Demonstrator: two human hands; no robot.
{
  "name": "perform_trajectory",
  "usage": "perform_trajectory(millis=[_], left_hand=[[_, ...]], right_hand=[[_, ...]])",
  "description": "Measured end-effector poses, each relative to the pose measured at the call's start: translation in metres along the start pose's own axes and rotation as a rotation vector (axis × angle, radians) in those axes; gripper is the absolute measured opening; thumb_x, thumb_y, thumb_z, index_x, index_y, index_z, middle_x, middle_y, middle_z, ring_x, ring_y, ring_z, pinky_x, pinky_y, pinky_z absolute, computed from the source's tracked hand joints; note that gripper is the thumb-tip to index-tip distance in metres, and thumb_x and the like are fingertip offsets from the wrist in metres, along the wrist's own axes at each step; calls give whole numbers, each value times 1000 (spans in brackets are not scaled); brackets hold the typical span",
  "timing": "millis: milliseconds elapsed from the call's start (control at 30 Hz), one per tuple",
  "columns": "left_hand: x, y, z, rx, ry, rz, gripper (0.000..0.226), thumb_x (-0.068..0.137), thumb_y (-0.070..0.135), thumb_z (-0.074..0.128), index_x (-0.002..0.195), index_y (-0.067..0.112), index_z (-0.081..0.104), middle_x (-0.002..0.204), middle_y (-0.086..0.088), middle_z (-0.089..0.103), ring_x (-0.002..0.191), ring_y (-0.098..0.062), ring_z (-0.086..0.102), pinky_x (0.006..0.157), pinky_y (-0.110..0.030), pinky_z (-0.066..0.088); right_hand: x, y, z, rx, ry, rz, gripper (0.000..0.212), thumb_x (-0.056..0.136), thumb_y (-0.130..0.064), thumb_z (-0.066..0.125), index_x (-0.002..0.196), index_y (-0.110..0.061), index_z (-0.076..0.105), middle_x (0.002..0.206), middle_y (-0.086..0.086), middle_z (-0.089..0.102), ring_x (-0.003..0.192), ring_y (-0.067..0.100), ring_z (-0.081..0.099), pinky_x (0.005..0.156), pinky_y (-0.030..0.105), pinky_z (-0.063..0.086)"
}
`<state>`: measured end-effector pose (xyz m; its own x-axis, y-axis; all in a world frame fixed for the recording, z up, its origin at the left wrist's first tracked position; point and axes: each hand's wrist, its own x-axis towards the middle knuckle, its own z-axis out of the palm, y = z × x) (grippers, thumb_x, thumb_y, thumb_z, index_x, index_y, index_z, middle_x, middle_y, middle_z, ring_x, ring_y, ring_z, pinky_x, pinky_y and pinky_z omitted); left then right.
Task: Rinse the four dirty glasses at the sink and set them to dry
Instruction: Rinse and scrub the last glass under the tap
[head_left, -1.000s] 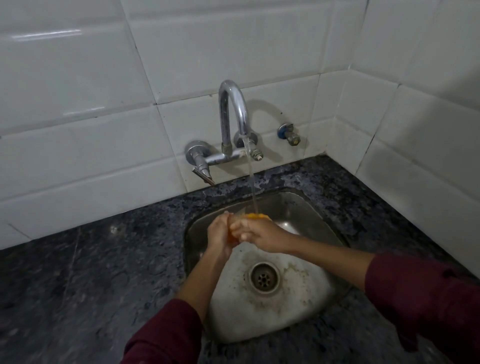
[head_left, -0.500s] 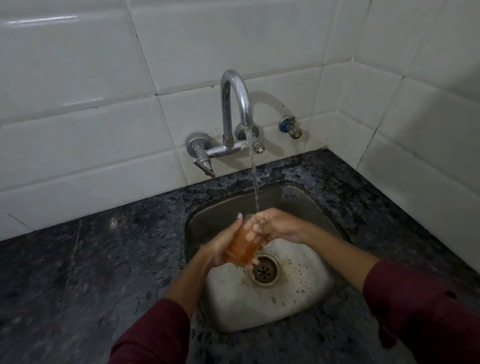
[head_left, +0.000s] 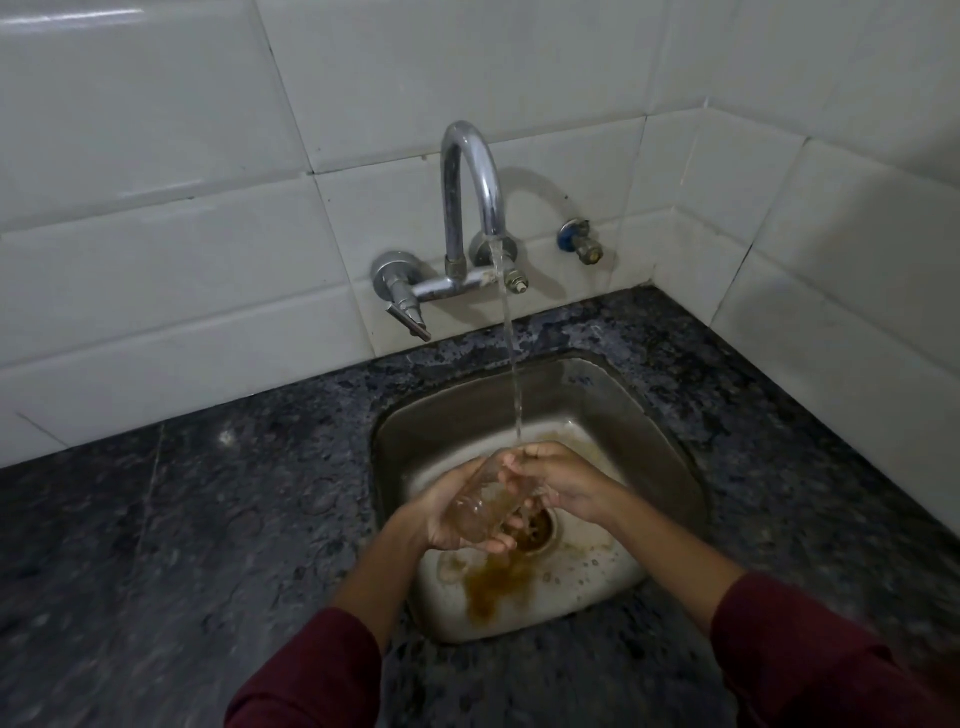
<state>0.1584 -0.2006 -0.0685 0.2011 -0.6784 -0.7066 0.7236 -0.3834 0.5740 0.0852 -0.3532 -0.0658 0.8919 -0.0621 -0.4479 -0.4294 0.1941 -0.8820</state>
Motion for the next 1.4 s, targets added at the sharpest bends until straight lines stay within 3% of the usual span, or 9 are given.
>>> perform_trajectory(millis=[167,400,567,733,900,967,1133,1300,1400], left_hand=[[1,0,1,-15,23,10,65,93,54,37,74,8,78,76,-17,69,61,-26,67,51,-31,57],[-2,3,-3,-10,14,45,62,89,64,39,99,9,68,82,-13,68,58,-21,64,50,-25,52],[-2,17,-1,135,88,310,48,75,35,75,111,4,66,89,-12,68,71,-20,66,62,-33,55],[0,32,15,481,414,676,44,70,27,79,105,14,58,95,-4,65,80,-13,64,69,-28,52],[6,24,34,750,781,973,61,65,58,64,108,21,42,102,2,63,88,-15,62,71,-37,53],[0,32,29,660,639,859,69,63,53,73,117,21,45,107,0,65,87,-17,65,72,-38,57],[-19,42,16,4,-161,557,49,69,27,80,113,11,65,102,-16,67,62,-27,65,54,-38,58],[-10,33,27,233,261,659,54,75,11,75,122,15,48,100,-11,65,66,-19,67,52,-31,55],[5,25,33,648,710,780,75,70,32,75,132,27,32,109,-4,65,84,-21,67,67,-39,59]], right_hand=[[0,-3,2,11,31,13,9,90,-20,58,89,-16,67,72,-5,69,60,7,60,53,22,40],[3,-8,0,-27,30,-21,16,94,-19,51,93,-16,67,78,-2,70,72,12,60,60,27,42],[0,-39,6,-328,66,-231,33,99,-17,40,82,-20,68,76,-3,65,66,6,54,59,21,40],[1,-60,9,-628,278,-418,27,94,-15,49,73,-20,64,76,4,69,74,17,65,75,34,54],[6,-72,27,-858,450,-466,19,86,-12,47,81,-11,65,84,11,72,83,25,67,80,34,54],[-1,-78,19,-603,349,-440,27,89,-2,46,75,-10,67,70,5,69,66,13,65,64,25,52],[-8,-73,3,-166,84,-414,34,97,-6,40,73,-9,63,55,-4,63,46,6,48,44,16,34],[-5,-75,11,-503,260,-374,30,93,-5,46,70,-11,64,61,3,63,59,13,61,61,23,51],[2,-75,23,-686,380,-365,17,84,-4,54,73,-11,66,70,3,67,73,17,63,75,26,51]])
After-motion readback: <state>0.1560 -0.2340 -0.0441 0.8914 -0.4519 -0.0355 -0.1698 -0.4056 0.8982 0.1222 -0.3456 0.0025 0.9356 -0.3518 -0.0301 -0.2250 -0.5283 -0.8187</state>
